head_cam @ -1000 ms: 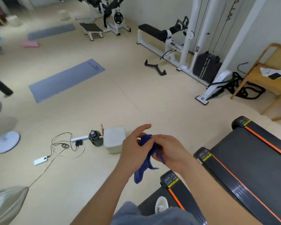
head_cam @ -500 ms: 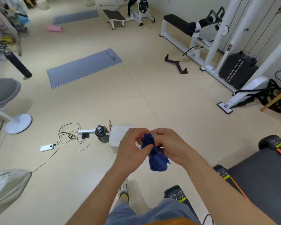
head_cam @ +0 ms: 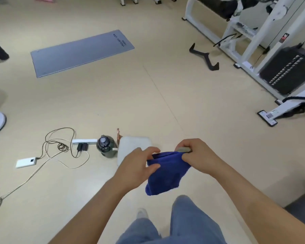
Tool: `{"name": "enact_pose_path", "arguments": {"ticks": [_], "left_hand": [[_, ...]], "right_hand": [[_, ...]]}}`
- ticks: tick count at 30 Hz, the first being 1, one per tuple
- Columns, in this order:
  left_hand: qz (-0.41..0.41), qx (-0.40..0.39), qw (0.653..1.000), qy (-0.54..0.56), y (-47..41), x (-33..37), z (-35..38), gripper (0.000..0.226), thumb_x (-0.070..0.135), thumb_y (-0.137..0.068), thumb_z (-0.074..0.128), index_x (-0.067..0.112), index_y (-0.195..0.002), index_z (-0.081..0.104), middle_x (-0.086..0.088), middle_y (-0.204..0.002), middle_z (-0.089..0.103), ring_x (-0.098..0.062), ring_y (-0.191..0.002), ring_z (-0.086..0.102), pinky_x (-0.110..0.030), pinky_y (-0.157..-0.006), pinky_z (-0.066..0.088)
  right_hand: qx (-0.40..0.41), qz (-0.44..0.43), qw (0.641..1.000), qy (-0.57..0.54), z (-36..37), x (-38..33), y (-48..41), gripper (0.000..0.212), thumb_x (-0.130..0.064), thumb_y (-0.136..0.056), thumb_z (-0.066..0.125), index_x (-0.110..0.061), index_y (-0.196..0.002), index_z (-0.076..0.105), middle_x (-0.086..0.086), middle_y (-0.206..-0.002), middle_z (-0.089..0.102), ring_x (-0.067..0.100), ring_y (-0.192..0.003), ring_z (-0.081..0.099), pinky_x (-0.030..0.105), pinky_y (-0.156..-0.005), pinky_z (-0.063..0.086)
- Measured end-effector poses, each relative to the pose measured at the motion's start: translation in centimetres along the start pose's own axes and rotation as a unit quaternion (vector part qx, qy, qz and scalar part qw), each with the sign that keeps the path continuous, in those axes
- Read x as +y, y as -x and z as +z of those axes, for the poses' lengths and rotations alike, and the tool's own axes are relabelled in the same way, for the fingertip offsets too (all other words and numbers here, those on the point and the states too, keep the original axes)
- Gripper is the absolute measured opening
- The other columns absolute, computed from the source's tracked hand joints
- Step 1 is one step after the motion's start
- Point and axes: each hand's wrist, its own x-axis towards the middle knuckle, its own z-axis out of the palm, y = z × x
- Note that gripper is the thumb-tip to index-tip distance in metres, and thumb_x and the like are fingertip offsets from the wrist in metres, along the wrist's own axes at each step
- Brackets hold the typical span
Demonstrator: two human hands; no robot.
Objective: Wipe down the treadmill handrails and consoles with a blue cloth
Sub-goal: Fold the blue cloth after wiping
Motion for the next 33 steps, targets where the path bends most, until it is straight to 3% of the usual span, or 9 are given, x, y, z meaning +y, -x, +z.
{"name": "enact_pose_path", "arguments": {"ticks": [3,7,11,16,23,25,28,31,33], "left_hand": [[0.014,0.007,0.998,-0.065,-3.9,-4.0,-0.8,0.013,0.031,-0.091,0.056,0.035,-0.102,0.062,0.01,-0.08,0.061,-0.01,-0.086,0.044,-0.032,-0.074,0.044],[0.007,0.016,0.997,-0.077,-9.1,-8.9,-0.8,0.017,0.024,-0.091,0.058,0.03,-0.107,0.061,0.009,-0.085,0.059,-0.015,-0.085,0.045,-0.032,-0.075,0.042],[-0.031,0.03,0.998,-0.039,-15.1,-14.3,0.4,0.012,0.018,-0.091,0.058,0.026,-0.099,0.064,0.01,-0.085,0.059,-0.014,-0.08,0.053,-0.028,-0.072,0.044],[-0.108,0.133,0.985,-0.03,-23.9,-22.2,2.6,0.013,0.011,-0.087,0.062,0.022,-0.088,0.068,0.012,-0.081,0.06,-0.013,-0.076,0.055,-0.026,-0.072,0.044],[0.004,0.265,0.96,-0.086,-27.0,-31.6,6.8,0.008,0.005,-0.08,0.069,0.012,-0.084,0.068,0.003,-0.085,0.066,-0.01,-0.079,0.049,-0.022,-0.07,0.038],[0.034,0.243,0.961,-0.127,-25.2,-34.7,9.7,0.005,0.008,-0.083,0.065,0.012,-0.083,0.068,0.003,-0.085,0.066,-0.015,-0.081,0.047,-0.019,-0.07,0.031],[0.011,0.117,0.982,-0.15,-21.2,-40.5,15.9,0.013,0.018,-0.088,0.053,0.018,-0.085,0.066,0.005,-0.088,0.064,-0.02,-0.08,0.05,-0.025,-0.07,0.039],[-0.062,-0.027,0.983,-0.169,-18.2,-44.5,20.2,0.023,0.006,-0.083,0.062,0.02,-0.099,0.069,0.006,-0.101,0.066,-0.02,-0.089,0.059,-0.026,-0.074,0.05],[-0.12,-0.11,0.971,-0.176,-16.6,-46.6,22.4,0.038,0.003,-0.087,0.054,0.021,-0.117,0.064,0.006,-0.115,0.063,-0.022,-0.102,0.058,-0.03,-0.082,0.051]], "right_hand": [[-0.012,-0.025,0.996,0.085,1.7,-0.1,-5.9,0.037,0.006,-0.07,0.042,-0.021,-0.081,0.066,-0.004,-0.079,0.066,0.013,-0.067,0.055,0.02,-0.055,0.041],[-0.003,-0.052,0.99,0.134,4.0,1.0,-14.3,0.038,0.005,-0.068,0.042,-0.024,-0.08,0.063,-0.002,-0.075,0.065,0.021,-0.068,0.055,0.026,-0.055,0.04],[0.024,-0.051,0.992,0.112,6.3,2.9,-23.3,0.037,0.006,-0.067,0.042,-0.019,-0.08,0.065,-0.002,-0.073,0.064,0.02,-0.067,0.054,0.026,-0.056,0.04],[0.083,-0.117,0.987,0.074,10.1,5.2,-35.5,0.037,0.009,-0.073,0.041,-0.02,-0.075,0.064,-0.005,-0.072,0.063,0.021,-0.072,0.056,0.03,-0.06,0.045],[0.219,-0.28,0.929,0.102,17.5,10.3,-41.3,0.027,0.005,-0.071,0.045,-0.01,-0.082,0.064,-0.002,-0.077,0.062,0.02,-0.074,0.049,0.028,-0.068,0.038],[0.192,-0.298,0.928,0.114,21.2,14.2,-40.8,0.024,0.004,-0.07,0.048,-0.009,-0.082,0.064,-0.001,-0.077,0.062,0.021,-0.072,0.048,0.025,-0.071,0.038],[0.078,-0.242,0.959,0.122,27.4,20.5,-40.0,0.024,-0.011,-0.077,0.046,-0.012,-0.088,0.067,0.001,-0.084,0.066,0.024,-0.076,0.056,0.025,-0.078,0.041],[-0.084,-0.111,0.985,0.099,31.5,24.1,-38.8,0.039,-0.022,-0.085,0.039,-0.013,-0.111,0.066,0.0,-0.11,0.067,0.02,-0.099,0.06,0.016,-0.09,0.039],[-0.171,-0.07,0.971,0.15,33.9,26.0,-38.5,0.042,-0.016,-0.091,0.044,-0.016,-0.133,0.054,0.0,-0.13,0.058,0.018,-0.118,0.054,0.012,-0.095,0.033]]}}
